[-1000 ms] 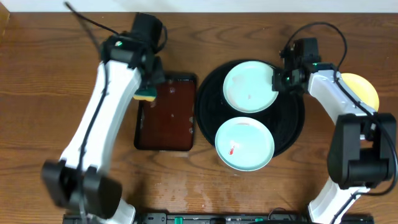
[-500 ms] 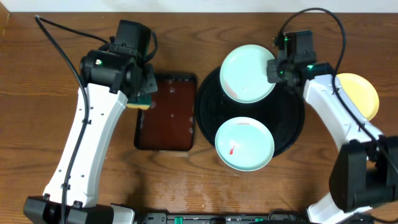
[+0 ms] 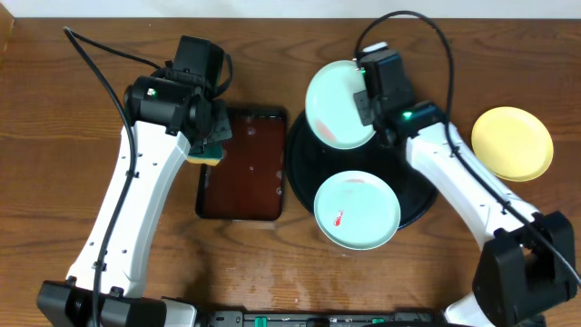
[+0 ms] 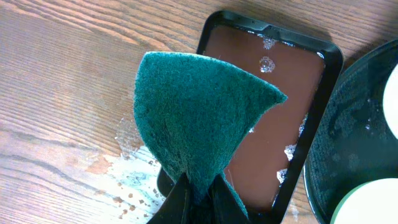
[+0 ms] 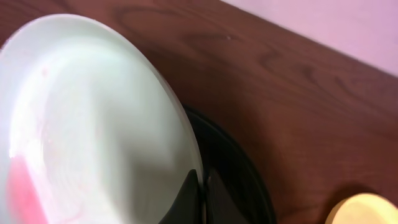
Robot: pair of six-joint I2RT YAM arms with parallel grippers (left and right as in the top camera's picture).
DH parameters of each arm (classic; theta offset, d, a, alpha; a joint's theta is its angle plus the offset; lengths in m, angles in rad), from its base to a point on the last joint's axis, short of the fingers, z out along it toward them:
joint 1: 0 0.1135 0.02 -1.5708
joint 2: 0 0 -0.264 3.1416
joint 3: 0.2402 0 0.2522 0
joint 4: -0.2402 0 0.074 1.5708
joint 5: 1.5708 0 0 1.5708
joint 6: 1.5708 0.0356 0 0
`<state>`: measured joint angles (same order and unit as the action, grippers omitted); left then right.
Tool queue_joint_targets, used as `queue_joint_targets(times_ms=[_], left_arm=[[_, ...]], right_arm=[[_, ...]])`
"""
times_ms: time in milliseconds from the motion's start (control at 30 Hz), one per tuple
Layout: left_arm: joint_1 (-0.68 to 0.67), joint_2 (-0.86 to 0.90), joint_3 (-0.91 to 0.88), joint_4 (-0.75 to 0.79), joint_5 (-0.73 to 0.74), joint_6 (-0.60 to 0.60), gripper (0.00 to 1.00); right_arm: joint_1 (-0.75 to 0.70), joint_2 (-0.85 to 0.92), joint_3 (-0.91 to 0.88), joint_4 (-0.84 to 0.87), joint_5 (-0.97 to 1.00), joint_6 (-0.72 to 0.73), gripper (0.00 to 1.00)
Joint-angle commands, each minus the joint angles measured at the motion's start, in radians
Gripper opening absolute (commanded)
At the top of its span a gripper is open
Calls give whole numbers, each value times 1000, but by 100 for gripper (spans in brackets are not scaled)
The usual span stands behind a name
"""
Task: Clean dirty plates on tray and stack at the side
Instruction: 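Lift the pale green plate off the black tray with the right gripper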
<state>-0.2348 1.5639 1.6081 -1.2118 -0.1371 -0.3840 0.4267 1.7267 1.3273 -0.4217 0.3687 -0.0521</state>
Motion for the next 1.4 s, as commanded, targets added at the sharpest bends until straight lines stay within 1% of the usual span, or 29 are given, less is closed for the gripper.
queue_joint_targets(times_ms=[0, 100, 167, 267, 367, 433, 633, 767, 867, 967, 1067, 1133, 1200, 1300, 1367], left_arm=[[4, 3, -2, 1, -10, 13, 7], [8, 3, -2, 1, -60, 12, 8], [18, 3, -2, 1, -66, 5, 8], [38, 3, -3, 0, -62, 0, 8], [66, 3, -3, -6, -63, -11, 7], [85, 3, -3, -7, -63, -11, 7], [152, 3, -3, -14, -60, -22, 8], [182, 3, -3, -31, -55, -21, 8], [195, 3, -3, -41, -55, -21, 8], [214, 3, -3, -43, -58, -33, 8], [242, 3, -3, -48, -59, -51, 8], [264, 3, -5, -52, -59, -68, 8], [284, 3, -10, -52, -58, -74, 8], [307, 3, -26, -51, -58, -86, 8], [312, 3, -35, -51, -58, -86, 8]], right_arm=[[64, -31, 3, 12, 96, -42, 1], [104, -43, 3, 17, 97, -56, 1], [130, -55, 3, 18, 89, -48, 1], [166, -78, 3, 26, 83, 5, 1], [195, -103, 3, 61, -2, 61, 1], [208, -103, 3, 85, -38, 67, 1], [264, -76, 2, 158, -27, 66, 1], [312, -32, 2, 233, 48, 37, 1], [355, 0, 2, 293, 132, -20, 1], [403, 27, 2, 364, 233, -117, 1], [455, 36, 2, 419, 378, -219, 1], [486, 36, 2, 465, 475, -294, 1], [517, 36, 2, 540, 563, -400, 1], [563, 36, 2, 651, 618, -558, 1], [591, 36, 2, 691, 622, -628, 1]])
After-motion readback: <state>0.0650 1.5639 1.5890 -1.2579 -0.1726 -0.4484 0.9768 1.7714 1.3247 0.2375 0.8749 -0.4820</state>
